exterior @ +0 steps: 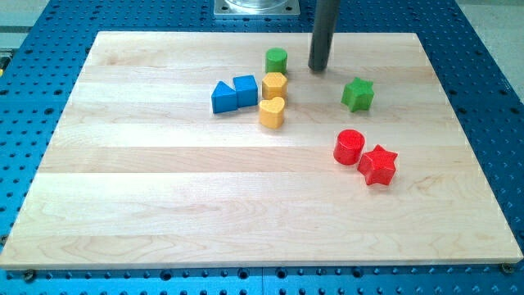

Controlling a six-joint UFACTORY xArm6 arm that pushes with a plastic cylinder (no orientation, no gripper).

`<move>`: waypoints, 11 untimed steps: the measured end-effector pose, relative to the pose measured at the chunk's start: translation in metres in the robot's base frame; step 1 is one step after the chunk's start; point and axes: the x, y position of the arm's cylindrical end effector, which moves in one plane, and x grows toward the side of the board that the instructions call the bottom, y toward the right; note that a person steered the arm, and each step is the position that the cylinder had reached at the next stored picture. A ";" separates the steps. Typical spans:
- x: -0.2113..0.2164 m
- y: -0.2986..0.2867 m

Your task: Place the green circle to the top left corner of the board

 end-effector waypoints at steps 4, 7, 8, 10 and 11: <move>0.003 -0.054; 0.017 -0.167; 0.006 -0.151; 0.002 -0.233; -0.016 -0.213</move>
